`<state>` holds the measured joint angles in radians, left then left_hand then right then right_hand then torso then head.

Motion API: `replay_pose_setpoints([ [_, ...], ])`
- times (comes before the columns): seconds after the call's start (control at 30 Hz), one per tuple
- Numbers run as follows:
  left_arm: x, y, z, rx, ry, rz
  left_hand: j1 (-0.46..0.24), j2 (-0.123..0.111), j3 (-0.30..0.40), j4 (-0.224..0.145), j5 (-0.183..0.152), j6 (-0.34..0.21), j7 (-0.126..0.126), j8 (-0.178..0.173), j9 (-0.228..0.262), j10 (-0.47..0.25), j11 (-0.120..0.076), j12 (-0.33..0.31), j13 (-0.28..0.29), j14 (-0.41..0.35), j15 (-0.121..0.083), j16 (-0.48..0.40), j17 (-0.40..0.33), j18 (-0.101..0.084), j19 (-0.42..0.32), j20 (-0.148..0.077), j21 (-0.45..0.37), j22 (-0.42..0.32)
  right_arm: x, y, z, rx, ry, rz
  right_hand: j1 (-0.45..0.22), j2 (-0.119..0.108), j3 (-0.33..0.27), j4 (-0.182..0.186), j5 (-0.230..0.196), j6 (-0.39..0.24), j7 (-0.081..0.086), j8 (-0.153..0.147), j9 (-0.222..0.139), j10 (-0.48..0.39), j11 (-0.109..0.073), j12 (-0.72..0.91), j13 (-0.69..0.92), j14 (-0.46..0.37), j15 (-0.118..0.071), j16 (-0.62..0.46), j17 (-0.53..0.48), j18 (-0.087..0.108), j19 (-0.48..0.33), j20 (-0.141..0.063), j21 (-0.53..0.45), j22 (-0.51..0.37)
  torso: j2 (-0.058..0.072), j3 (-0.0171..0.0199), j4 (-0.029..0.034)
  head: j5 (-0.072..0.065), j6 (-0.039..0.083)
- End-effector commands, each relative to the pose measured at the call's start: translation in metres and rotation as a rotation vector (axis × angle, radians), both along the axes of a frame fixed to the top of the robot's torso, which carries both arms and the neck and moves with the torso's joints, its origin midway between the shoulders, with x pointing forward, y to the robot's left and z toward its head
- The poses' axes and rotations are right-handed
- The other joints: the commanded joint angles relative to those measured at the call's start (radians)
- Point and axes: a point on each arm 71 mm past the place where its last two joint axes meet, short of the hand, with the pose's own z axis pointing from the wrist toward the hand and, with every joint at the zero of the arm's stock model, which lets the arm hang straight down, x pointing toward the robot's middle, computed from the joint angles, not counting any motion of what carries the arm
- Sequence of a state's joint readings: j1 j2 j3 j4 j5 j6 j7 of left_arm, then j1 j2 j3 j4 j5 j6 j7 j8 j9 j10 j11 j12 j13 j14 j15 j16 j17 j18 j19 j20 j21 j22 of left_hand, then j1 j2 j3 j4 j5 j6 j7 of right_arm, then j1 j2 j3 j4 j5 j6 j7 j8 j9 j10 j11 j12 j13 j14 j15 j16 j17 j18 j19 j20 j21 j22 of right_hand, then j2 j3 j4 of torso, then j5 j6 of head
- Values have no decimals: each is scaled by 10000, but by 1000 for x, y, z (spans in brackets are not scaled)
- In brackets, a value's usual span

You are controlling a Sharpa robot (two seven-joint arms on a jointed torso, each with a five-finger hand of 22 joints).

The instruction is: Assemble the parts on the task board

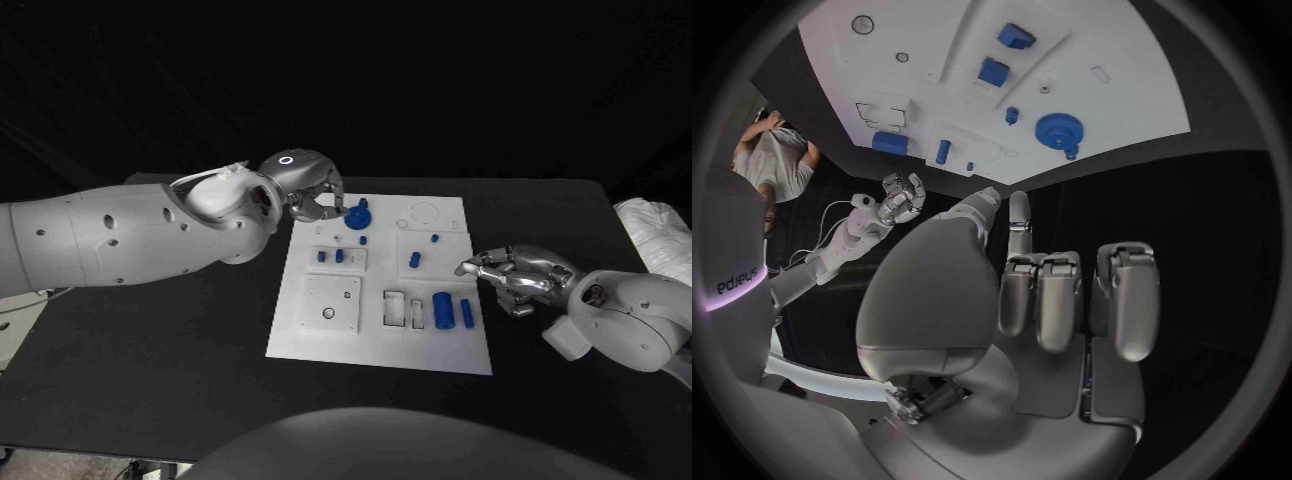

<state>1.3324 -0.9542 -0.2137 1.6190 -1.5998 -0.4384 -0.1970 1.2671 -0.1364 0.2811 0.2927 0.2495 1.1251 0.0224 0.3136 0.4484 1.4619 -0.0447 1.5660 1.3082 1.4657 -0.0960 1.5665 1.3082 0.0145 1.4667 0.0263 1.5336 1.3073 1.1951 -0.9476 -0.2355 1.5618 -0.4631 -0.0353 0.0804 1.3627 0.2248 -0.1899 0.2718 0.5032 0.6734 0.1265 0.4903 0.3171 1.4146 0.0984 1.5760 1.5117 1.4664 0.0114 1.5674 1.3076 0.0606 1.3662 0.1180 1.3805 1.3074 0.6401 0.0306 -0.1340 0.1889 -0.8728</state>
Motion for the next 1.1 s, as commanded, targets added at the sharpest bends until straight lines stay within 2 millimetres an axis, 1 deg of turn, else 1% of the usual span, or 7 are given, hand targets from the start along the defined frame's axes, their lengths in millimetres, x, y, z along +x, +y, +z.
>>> replay_pose_setpoints([
  [0.03,-1,22,-10,376,2683,2090,-149,-50,378,28,-58,-204,-39,348,459,1089,13,48,2626,1051,-33,43,2626,-52,876,-106,-1,2513,-1,2,0,-20,-21,103,135,0,54,21,57,-67,-16,-59,-12,1562,-511,-52,591,1044,-93,34,2632,-20,2,-19,-7,1855,-53,42,-14,16,2],
  [0.3,-13,48,-15,1189,4519,3660,670,-277,523,-430,-5,-533,-70,688,1044,1089,-27,48,2626,1051,-30,43,2626,-73,914,-125,89,2540,-2,3,0,-36,24,132,134,-1,55,24,58,-65,-15,-58,-12,1562,-510,-52,591,1044,-93,34,2632,-32,43,-20,31,1871,-51,41,-27,28,2],
  [0.4,-15,51,-17,1415,4761,3726,1147,-264,503,-706,-325,-565,-84,762,1172,1089,-23,48,2626,1051,-43,43,2626,-68,906,-135,73,2534,-3,3,0,-46,47,142,134,-2,56,24,58,-64,-15,-57,-12,1562,-510,-52,591,1044,-93,34,2632,-32,46,-20,34,1872,-54,54,-42,65,2],
  [0.5,-16,54,-19,1641,4856,3682,1378,-242,336,-782,-1055,-493,-69,862,1296,1089,4,48,2626,1051,-78,43,2626,-66,900,-167,64,2531,-3,3,0,-49,67,156,134,-2,56,24,58,-64,-15,-57,-12,1562,-510,-52,591,1044,-93,34,2632,-32,46,-20,34,1872,-46,54,-39,64,2],
  [0.73,-17,54,-24,1980,4656,3418,1474,-250,-240,-610,-1919,-292,-102,1175,1582,1089,-2,48,2626,1051,-136,43,2626,-92,945,-202,168,2566,-4,3,0,-65,98,164,135,-2,59,25,60,-63,-16,-56,-11,1562,-510,-52,591,1044,-93,34,2632,-32,46,-20,33,1871,-71,53,-3,46,2],
  [0.93,-19,49,-33,2201,4560,3164,1256,-306,-1167,-115,-1997,-248,-190,1910,2278,1089,-90,48,2626,1051,-193,43,2626,-99,955,-268,194,2574,-4,4,0,-55,113,201,135,-2,59,25,60,-63,-16,-56,-11,1562,-510,-52,591,1044,-93,34,2632,-32,46,-20,33,1871,-74,49,-9,78,2],
  [1.1,-19,43,-40,2217,4530,3050,1070,-226,-1527,-30,-1999,-380,-232,2359,2770,1089,-128,48,2626,1051,-233,43,2626,-100,957,-307,199,2575,-4,4,0,-49,111,210,142,0,70,24,67,-60,-18,-54,-10,1562,-511,-52,591,1044,-93,34,2632,-34,53,-20,39,1874,-68,44,-18,101,2],
])
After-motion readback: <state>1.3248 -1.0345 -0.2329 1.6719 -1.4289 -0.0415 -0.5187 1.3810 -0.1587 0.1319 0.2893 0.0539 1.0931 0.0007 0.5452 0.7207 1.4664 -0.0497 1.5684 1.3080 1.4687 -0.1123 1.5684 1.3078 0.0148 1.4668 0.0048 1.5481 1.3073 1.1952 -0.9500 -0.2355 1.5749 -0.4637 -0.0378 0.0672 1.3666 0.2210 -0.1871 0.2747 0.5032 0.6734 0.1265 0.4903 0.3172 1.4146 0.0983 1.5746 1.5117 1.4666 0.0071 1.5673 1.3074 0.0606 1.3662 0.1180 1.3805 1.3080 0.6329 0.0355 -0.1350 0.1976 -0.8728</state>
